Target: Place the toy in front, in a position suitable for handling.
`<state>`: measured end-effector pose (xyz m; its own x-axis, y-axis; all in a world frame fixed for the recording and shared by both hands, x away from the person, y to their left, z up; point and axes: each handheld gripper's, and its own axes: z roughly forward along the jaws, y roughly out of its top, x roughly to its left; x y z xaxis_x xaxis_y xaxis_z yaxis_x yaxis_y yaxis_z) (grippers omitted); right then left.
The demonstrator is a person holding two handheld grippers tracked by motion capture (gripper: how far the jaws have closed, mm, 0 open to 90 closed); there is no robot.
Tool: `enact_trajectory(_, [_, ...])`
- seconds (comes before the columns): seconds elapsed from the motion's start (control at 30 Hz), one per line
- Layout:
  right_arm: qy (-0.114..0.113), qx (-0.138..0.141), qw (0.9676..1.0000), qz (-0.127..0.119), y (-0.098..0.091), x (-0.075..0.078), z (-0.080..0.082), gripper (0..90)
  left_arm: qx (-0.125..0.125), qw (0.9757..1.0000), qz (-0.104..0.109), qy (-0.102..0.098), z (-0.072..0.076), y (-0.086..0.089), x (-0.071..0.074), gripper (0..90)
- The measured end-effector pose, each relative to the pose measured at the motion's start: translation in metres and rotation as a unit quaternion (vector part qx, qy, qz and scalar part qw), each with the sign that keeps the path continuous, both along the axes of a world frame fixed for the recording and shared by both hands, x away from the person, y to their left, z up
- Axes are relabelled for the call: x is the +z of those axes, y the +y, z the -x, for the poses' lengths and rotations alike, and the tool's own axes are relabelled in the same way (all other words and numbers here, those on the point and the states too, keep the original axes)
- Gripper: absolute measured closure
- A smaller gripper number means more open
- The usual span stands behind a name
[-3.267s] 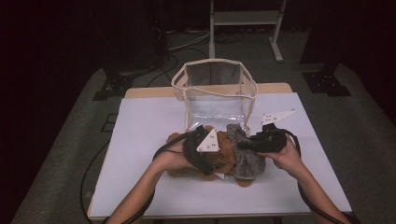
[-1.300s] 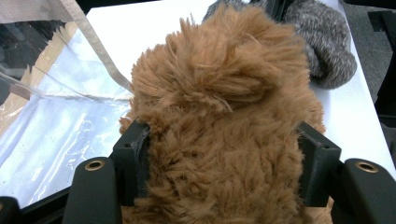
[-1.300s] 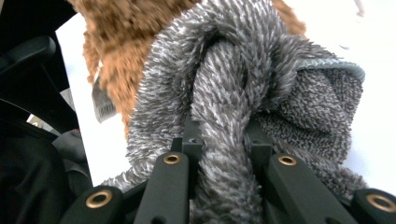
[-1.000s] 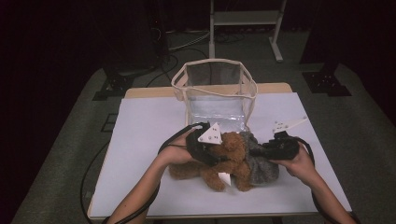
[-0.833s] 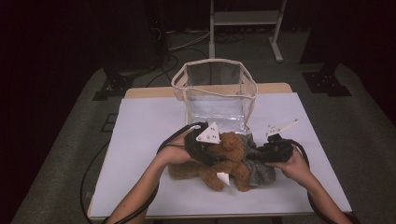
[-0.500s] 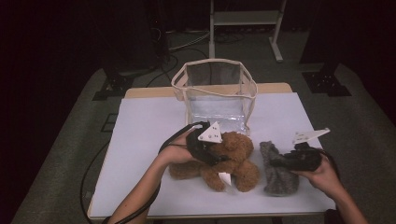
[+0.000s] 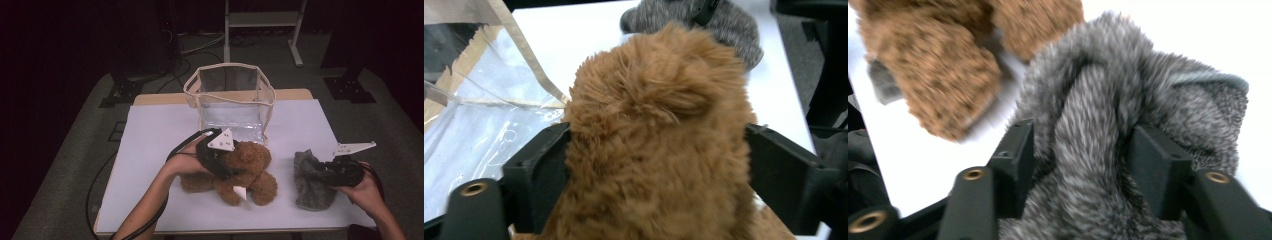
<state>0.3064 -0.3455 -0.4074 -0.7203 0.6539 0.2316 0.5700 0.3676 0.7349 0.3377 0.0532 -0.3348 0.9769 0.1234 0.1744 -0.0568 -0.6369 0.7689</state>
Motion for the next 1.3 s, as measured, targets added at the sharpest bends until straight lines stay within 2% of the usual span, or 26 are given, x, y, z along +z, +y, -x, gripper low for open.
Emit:
enact_trajectory(0.1, [-0.017,0.016,0.9997,-0.005,0.012,0.014,-0.001,37.9,0.002,0.9999,0.015,0.001,0.003,0.009,0.004,10.6])
enact_trajectory(0.17, [-0.027,0.035,0.9989,-0.015,0.023,0.023,-0.002,36.8,0.007,0.9999,0.013,-0.007,0.005,0.017,0.006,10.1])
enact_trajectory(0.27, [-0.04,0.068,0.9966,-0.025,0.045,0.034,-0.003,34.8,0.019,0.9997,0.017,-0.006,0.005,0.032,0.004,9.7])
enact_trajectory(0.43, [-0.053,0.121,0.9903,-0.041,0.082,0.048,-0.009,30.7,0.049,0.9986,0.02,0.002,0.004,0.058,-0.003,9.1])
enact_trajectory(0.53, [-0.063,0.146,0.9864,-0.039,0.104,0.054,-0.013,27.2,0.062,0.9977,0.025,0.006,0.004,0.073,-0.008,8.4])
enact_trajectory(0.63, [-0.076,0.168,0.9821,-0.037,0.123,0.061,-0.017,25.1,0.075,0.997,0.021,0.004,0.005,0.087,-0.014,8.2])
enact_trajectory(0.7, [-0.082,0.177,0.9802,-0.035,0.132,0.063,-0.02,23.9,0.086,0.9962,0.018,0.005,0.005,0.097,-0.019,8.2])
enact_trajectory(0.8, [-0.084,0.184,0.9788,-0.03,0.142,0.064,-0.025,22.4,0.103,0.9942,0.024,0.022,0.004,0.111,-0.03,8.2])
enact_trajectory(1.0, [-0.082,0.191,0.9782,-0.011,0.158,0.058,-0.031,18.0,0.107,0.9932,0.017,0.043,0.0,0.131,-0.054,8.2])
enact_trajectory(1.1, [-0.087,0.19,0.9779,0.0,0.162,0.055,-0.032,17.0,0.112,0.9918,0.023,0.055,-0.003,0.135,-0.063,6.8])
enact_trajectory(1.2, [-0.084,0.186,0.9789,0.011,0.165,0.048,-0.034,16.1,0.105,0.9914,0.029,0.073,-0.006,0.135,-0.071,4.6])
enact_trajectory(1.27, [-0.082,0.184,0.9794,0.018,0.169,0.041,-0.035,16.2,0.102,0.9907,0.027,0.087,-0.007,0.133,-0.076,4.9])
enact_trajectory(1.3, [-0.082,0.182,0.9797,0.017,0.17,0.037,-0.035,16.8,0.101,0.9901,0.03,0.092,-0.007,0.132,-0.077,7.8])
